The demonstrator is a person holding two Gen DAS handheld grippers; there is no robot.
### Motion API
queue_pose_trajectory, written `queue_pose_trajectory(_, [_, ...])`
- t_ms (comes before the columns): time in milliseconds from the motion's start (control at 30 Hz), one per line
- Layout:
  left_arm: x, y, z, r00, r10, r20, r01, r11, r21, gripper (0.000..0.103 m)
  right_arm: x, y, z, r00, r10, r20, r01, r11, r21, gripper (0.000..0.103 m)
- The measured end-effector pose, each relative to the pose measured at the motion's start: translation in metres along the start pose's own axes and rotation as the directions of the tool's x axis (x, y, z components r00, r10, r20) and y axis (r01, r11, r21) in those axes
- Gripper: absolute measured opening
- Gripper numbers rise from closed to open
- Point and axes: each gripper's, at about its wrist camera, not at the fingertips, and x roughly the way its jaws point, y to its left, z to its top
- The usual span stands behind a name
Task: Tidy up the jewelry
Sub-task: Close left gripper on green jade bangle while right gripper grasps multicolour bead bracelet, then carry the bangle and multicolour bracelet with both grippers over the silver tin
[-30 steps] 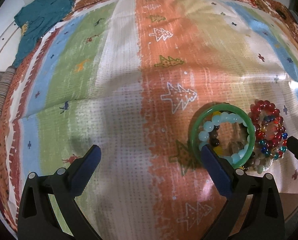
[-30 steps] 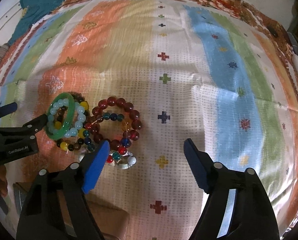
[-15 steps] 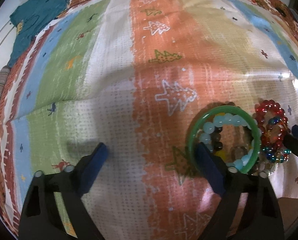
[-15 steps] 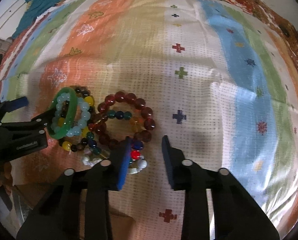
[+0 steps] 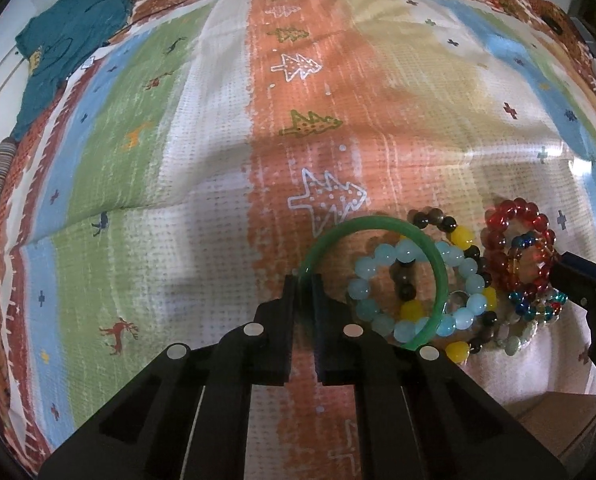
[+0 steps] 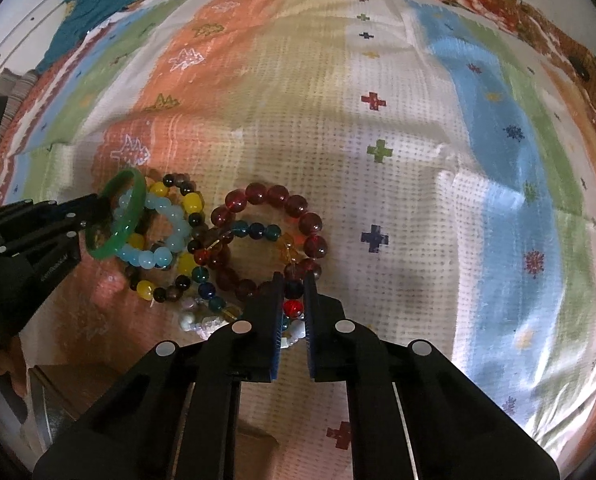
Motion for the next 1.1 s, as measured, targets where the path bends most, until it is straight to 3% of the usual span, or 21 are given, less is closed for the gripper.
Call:
queue_pose_trajectory(800, [-0.091, 0.013, -0.019, 0.991, -0.049, 0.121, 0.058, 0.996, -0.074, 0.007, -0.076, -0.004, -0.012, 0.986, -0.061, 0.153, 0.061, 0.998, 0.004, 0.010])
queue_pose_trajectory(1100, [-0.120, 0.011, -0.038, 0.986, -0.053, 0.156, 0.063, 0.996, -0.064, 0.007, -0.104, 0.000, -0.025, 0.979, -0.039, 0.201, 0.039, 0.999, 0.003, 0.010])
